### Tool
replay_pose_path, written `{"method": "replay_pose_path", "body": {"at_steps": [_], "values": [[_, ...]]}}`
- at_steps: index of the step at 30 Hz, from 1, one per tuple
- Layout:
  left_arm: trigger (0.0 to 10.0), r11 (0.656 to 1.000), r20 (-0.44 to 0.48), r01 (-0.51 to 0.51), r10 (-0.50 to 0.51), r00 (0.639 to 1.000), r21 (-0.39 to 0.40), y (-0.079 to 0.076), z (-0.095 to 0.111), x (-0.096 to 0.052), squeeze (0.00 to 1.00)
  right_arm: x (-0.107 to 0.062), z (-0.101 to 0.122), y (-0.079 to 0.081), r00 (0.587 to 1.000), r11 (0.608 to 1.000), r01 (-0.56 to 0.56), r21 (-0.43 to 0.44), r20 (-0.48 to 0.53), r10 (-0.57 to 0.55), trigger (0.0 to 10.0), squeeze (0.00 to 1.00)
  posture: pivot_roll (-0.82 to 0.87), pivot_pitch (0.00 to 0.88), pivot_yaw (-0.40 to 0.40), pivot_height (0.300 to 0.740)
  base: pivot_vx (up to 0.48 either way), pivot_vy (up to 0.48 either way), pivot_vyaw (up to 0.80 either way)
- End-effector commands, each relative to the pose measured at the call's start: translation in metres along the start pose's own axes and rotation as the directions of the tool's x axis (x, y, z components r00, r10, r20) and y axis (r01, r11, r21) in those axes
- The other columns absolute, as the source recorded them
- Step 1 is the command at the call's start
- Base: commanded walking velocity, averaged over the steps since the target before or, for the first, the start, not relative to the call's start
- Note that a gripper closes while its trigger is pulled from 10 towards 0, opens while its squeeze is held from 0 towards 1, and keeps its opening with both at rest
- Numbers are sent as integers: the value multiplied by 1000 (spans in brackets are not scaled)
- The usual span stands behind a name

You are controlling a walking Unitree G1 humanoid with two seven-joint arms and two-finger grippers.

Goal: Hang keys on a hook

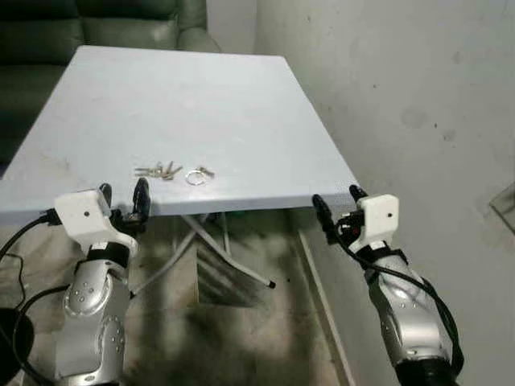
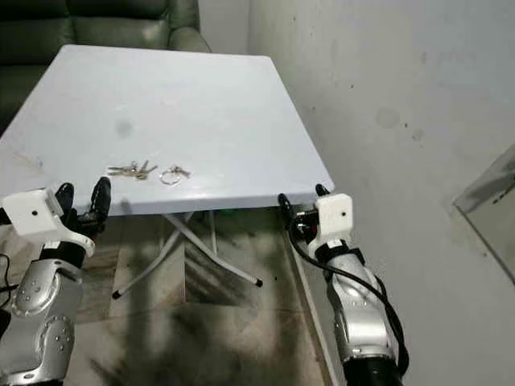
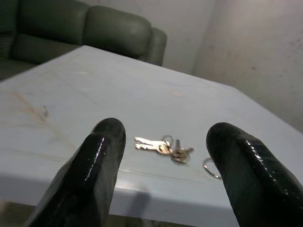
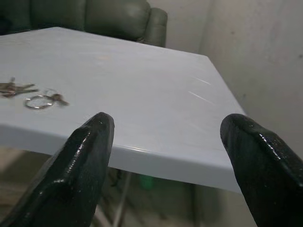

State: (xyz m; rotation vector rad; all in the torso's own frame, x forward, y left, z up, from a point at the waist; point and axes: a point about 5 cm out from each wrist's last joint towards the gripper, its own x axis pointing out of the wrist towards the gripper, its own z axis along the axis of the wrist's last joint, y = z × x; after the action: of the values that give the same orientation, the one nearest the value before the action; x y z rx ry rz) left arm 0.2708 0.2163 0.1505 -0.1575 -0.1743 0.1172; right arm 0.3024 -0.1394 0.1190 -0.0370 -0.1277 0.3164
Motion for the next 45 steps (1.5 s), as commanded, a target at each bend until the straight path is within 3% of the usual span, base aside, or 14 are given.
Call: {"method": "replay_pose_path", "body": {"at_steps": [1,10,17,45], "values": [[10000,1000,6,18,-17,1000,-19,-7,2,0,0,-1,5,-8,1000,1000,16,-15,8,-16,10000,0,-161,61,-72,740,0,409,0],[10000,1000,9,10,-9,1000,-22,-7,3,2,0,1,7,-8,1000,1000,9,-16,9,-9,10000,0,-162,57,-75,740,0,397,0],[10000,1000,1,-4,4,1000,-22,-7,3,3,0,1,8,-6,1000,1000,-19,-11,2,19,10000,0,-161,57,-73,740,0,0,0],[10000,1000,-55,11,-11,998,15,-10,-1,9,0,5,12,-8,1000,1000,-18,-26,0,18,10000,0,-164,78,-74,740,0,0,800]]}}
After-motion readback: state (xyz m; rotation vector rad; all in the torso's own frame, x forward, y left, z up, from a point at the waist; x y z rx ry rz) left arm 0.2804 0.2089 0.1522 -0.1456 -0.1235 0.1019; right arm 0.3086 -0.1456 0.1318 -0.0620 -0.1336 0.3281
